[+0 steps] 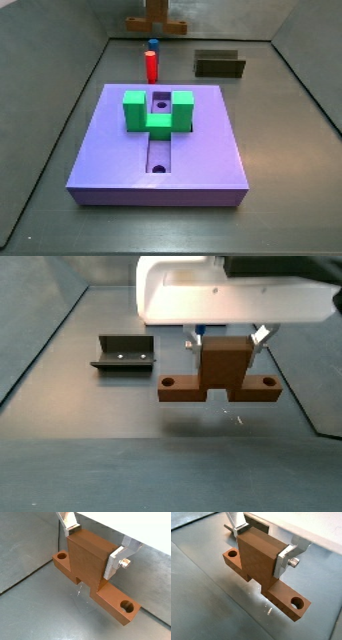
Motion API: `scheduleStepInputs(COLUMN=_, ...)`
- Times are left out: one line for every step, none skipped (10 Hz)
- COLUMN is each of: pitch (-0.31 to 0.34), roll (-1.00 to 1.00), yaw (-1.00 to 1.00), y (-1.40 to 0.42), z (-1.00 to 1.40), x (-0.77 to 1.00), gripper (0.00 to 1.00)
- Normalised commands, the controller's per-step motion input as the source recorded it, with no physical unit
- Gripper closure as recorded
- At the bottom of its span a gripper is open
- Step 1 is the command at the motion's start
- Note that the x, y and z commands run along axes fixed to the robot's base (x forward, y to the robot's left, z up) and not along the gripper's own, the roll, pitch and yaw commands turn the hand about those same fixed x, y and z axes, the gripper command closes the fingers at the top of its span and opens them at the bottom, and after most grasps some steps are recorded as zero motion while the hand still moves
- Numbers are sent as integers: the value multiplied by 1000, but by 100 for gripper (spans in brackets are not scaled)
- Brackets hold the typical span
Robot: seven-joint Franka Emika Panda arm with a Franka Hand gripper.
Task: Pick up the brown object. Move up. Move to above the board. Insert the brown object.
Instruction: Move to above the board.
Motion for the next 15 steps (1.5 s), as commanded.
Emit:
scheduleStepInputs(pitch=0, roll=0, yaw=0, y=0, z=1400, x=0, gripper=100)
scheduleStepInputs(pitch=6, roll=-46, yaw=-2, y=11, z=1400, x=-24, gripper=100)
scheduleStepInputs(pitch=15, roll=5, yaw=-1, y=3, z=1400, x=-46, gripper=100)
scheduleStepInputs(pitch=14, roll=8, yaw=3, y=4, z=1400, x=-16, gripper=100)
scheduleStepInputs(pitch=64, roll=-18, yaw=2, y=32, z=1400, x=45, gripper=100)
scheduleStepInputs(pitch=93, roll=-1, yaw=5, y=20, z=661, x=31, gripper=100)
scheduleStepInputs(pitch=153, roll=106, yaw=74, y=-1400, z=139, x=97, gripper=100)
scheduleStepInputs(pitch=99, roll=121, yaw=66, y=-1400, z=128, x=95, gripper=100)
scheduleStepInputs(pitch=31, roll=119, yaw=37, y=-1400, z=129, x=83, gripper=100)
scheduleStepInputs(pitch=-11, roll=66, yaw=15, y=-1400, z=125, x=82, gripper=100)
scheduleStepInputs(pitch=6, roll=34, yaw=14, y=-1400, z=125, x=85, gripper=100)
scheduleStepInputs(pitch=21, roll=8, yaw=19, y=-1400, z=126, x=85, gripper=100)
scheduleStepInputs(pitch=22, roll=-16, yaw=11, y=-1400, z=131, x=83, gripper=100)
scheduleStepInputs(pitch=26, roll=0, yaw=7, y=-1400, z=139, x=85, gripper=100)
scheduleStepInputs(pitch=39, roll=-5, yaw=10, y=-1400, z=145, x=89, gripper=100)
